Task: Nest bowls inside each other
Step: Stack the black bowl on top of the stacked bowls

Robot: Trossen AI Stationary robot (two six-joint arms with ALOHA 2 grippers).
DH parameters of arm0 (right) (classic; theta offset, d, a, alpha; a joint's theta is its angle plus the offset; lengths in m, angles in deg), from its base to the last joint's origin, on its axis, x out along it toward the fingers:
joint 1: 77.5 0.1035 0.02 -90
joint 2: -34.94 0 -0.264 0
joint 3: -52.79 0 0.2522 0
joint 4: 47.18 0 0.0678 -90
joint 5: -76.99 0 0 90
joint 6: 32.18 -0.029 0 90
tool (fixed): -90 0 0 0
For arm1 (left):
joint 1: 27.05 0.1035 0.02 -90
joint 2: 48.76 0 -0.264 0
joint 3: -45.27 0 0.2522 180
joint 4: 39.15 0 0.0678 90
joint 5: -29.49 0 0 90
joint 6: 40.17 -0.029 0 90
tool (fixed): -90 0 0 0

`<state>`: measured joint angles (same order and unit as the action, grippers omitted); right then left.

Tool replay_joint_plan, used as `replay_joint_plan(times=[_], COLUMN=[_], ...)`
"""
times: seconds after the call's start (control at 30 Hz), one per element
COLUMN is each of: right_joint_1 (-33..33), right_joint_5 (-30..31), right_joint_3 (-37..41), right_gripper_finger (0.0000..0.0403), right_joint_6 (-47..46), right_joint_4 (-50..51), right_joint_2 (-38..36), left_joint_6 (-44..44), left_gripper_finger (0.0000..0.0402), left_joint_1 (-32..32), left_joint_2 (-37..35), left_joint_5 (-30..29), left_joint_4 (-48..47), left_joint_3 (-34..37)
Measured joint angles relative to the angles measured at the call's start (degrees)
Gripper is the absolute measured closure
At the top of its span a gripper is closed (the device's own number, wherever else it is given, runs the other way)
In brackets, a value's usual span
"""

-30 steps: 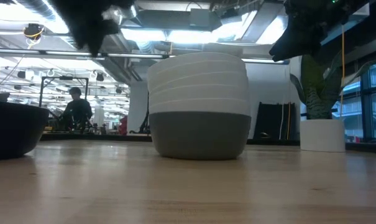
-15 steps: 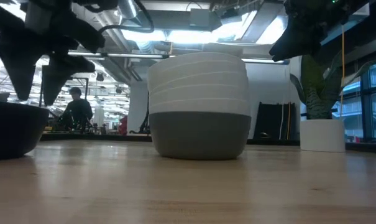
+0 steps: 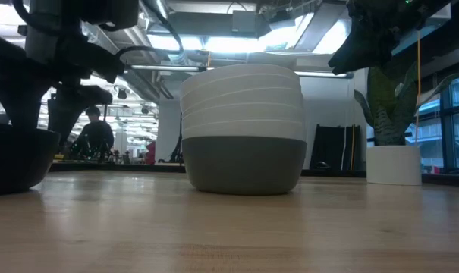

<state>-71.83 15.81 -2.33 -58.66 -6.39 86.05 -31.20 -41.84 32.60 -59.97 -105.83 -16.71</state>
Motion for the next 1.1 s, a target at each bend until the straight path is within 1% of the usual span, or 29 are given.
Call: replay_joint_plan(times=[0.17, 0.3, 0.4, 0.6, 0.97, 1.03, 1.1], right_joint_1=[0.0, 0.0, 0.0, 0.0, 0.0, 0.0, 0.0], right_joint_5=[0.0, 0.0, 0.0, 0.0, 0.0, 0.0, 0.0], right_joint_3=[0.0, 0.0, 0.0, 0.0, 0.0, 0.0, 0.0], right_gripper_finger=[0.0241, 0.0241, 0.0241, 0.0241, 0.0241, 0.0241, 0.0241], right_joint_6=[0.0, 0.0, 0.0, 0.1, 0.0, 0.0, 0.0], right_joint_4=[0.0, 0.1, 0.1, 0.1, 0.1, 0.1, 0.1], right_joint_2=[0.0, 0.0, 0.0, 0.0, 0.0, 0.0, 0.0], left_joint_6=[0.1, 0.4, 1.8, 4.5, 4.5, 4.6, 4.6], left_gripper_finger=[0.0207, 0.0209, 0.0219, 0.0267, 0.0385, 0.0394, 0.0391], left_joint_1=[0.0, 0.0, 0.0, 0.0, 0.0, 0.0, 0.0], left_joint_2=[0.0, 0.0, 0.0, 0.0, 0.0, -0.1, -0.1], left_joint_5=[-0.2, -2.1, -2.8, -2.8, -2.0, -1.8, -1.8], left_joint_4=[3.4, 3.6, 3.6, 3.7, 3.7, 3.8, 3.8], left_joint_3=[2.7, 3.8, 4.0, 4.0, 4.0, 3.9, 3.9])
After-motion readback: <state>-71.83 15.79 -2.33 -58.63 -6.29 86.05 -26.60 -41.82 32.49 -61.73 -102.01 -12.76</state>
